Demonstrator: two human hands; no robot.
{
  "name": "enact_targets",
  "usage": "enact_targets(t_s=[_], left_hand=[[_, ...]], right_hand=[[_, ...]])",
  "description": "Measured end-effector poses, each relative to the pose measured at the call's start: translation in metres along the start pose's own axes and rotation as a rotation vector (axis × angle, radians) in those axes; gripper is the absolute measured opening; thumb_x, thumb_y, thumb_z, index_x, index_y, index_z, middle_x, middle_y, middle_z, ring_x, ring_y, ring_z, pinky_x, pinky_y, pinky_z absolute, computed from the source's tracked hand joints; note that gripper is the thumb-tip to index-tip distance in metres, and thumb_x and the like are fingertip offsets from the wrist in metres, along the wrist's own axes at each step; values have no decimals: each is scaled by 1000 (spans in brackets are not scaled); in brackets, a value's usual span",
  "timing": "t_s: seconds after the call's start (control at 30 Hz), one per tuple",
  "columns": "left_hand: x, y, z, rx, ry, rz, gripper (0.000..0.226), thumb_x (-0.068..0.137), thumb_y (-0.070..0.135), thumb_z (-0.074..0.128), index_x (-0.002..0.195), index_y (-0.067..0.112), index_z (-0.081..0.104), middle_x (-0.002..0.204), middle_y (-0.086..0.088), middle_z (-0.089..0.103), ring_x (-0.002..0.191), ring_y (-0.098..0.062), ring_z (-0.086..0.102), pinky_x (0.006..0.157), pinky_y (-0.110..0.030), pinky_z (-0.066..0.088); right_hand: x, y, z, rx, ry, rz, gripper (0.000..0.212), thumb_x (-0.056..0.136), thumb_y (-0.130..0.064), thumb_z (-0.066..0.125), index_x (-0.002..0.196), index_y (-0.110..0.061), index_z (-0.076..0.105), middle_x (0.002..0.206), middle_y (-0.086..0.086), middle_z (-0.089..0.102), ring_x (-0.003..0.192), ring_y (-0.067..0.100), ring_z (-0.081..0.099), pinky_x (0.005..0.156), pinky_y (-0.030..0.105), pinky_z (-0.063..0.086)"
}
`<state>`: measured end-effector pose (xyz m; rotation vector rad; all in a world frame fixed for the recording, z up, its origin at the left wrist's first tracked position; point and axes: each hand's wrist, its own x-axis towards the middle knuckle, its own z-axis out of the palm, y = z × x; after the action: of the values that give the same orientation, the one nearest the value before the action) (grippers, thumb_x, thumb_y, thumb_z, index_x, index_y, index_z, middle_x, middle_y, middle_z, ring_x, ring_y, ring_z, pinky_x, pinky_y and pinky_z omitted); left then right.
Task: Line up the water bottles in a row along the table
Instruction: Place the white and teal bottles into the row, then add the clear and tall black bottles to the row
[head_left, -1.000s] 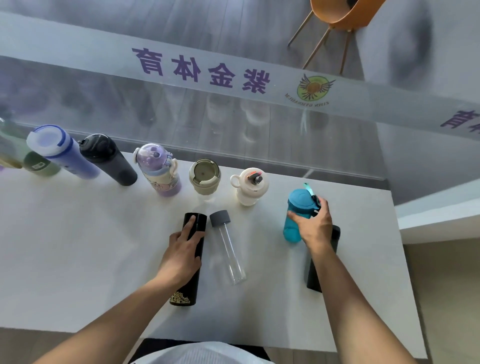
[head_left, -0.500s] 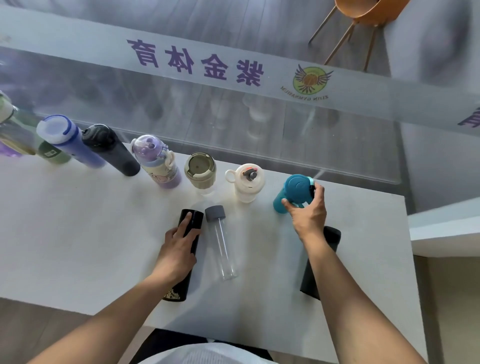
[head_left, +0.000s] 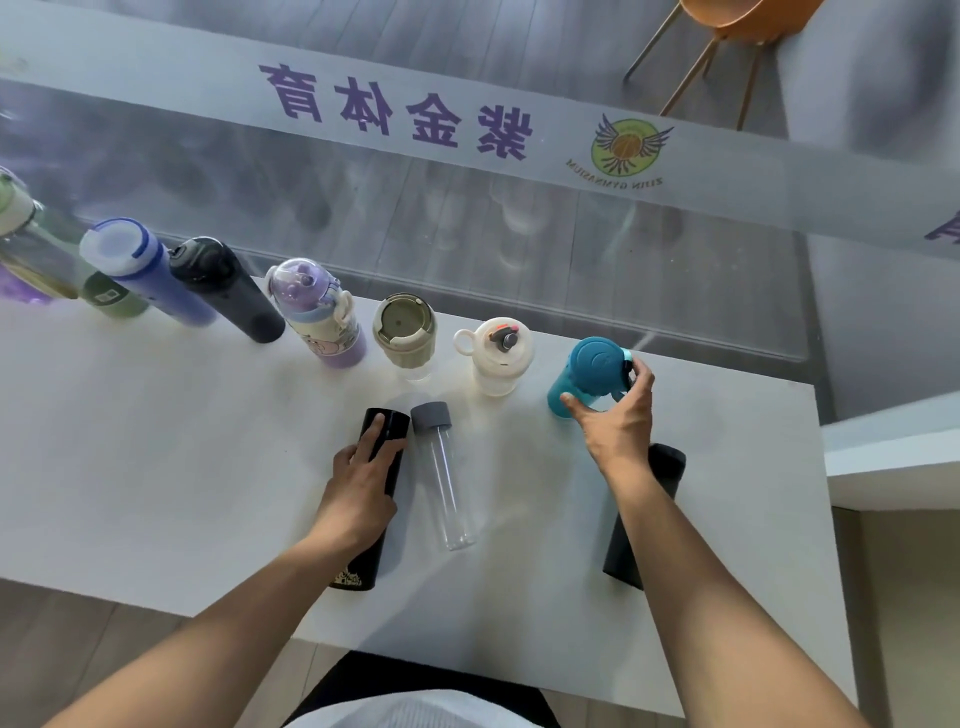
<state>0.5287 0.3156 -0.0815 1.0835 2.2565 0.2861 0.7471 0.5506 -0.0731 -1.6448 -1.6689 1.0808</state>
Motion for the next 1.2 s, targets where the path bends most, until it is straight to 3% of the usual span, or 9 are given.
enact_targets(t_s=[0.07, 0.17, 0.33, 0.43, 0.57, 0.7, 1.0, 1.2], left_hand=[[-1, -2, -3, -37, 7, -8, 86, 76, 1, 59, 148, 35, 28, 163, 11, -2, 135, -31, 25, 103, -41, 40], [-1, -9, -5, -87, 20, -21, 92, 77, 7, 66, 150, 38, 20, 162, 3, -1, 131, -37, 35, 104, -45, 41], [3, -23, -8, -140, -10, -54, 99, 76, 24, 70, 152, 38, 7, 143, -12, 35, 115, -37, 50, 95, -46, 47], [6, -27, -11, -134, -17, -37, 99, 77, 27, 70, 152, 37, 7, 139, -12, 40, 112, -35, 53, 91, -44, 49], [8, -29, -11, -140, -31, -23, 98, 78, 28, 72, 153, 36, 8, 136, -11, 44, 111, -32, 55, 81, -36, 45], [9, -28, -7, -142, -41, 1, 98, 78, 28, 73, 152, 37, 10, 133, -10, 46, 110, -32, 56, 78, -32, 40], [4, 17, 24, -125, -142, 166, 100, 76, 30, 74, 151, 42, 9, 129, -10, 46, 103, -29, 56, 83, -39, 50], [4, 52, 43, -84, -153, 204, 101, 75, 31, 76, 149, 43, 10, 130, -9, 46, 107, -31, 56, 88, -44, 51]], right_hand=[[-16, 2, -3, -33, 16, 104, 93, 71, -24, 89, 144, -19, 32, 130, 3, 46, 116, 20, 51, 97, 30, 42], [-54, 8, 2, -146, 10, 177, 78, 77, -28, 83, 140, -18, 38, 124, 9, 49, 115, 25, 52, 99, 36, 44], [-117, 7, 49, -372, -388, 129, 65, 81, -50, 71, 135, -27, 43, 127, 4, 53, 117, 22, 57, 100, 38, 48], [-133, -8, 83, -500, -512, 74, 74, 79, -60, 66, 138, -25, 42, 130, 5, 55, 121, 27, 56, 102, 41, 45], [-140, -21, 114, -636, -584, 140, 66, 82, -50, 63, 135, -18, 42, 129, 10, 55, 118, 33, 56, 99, 41, 46], [-144, -15, 108, -615, -559, 235, 60, 80, -42, 64, 131, -16, 45, 126, 10, 55, 115, 32, 57, 94, 37, 49], [-150, 3, 27, -372, -398, 374, 67, 74, -45, 73, 131, -26, 46, 122, -2, 57, 104, 17, 58, 88, 32, 51], [-145, 12, -19, -172, -237, 323, 59, 74, -37, 82, 121, -31, 47, 111, -7, 60, 97, 9, 61, 88, 30, 54]])
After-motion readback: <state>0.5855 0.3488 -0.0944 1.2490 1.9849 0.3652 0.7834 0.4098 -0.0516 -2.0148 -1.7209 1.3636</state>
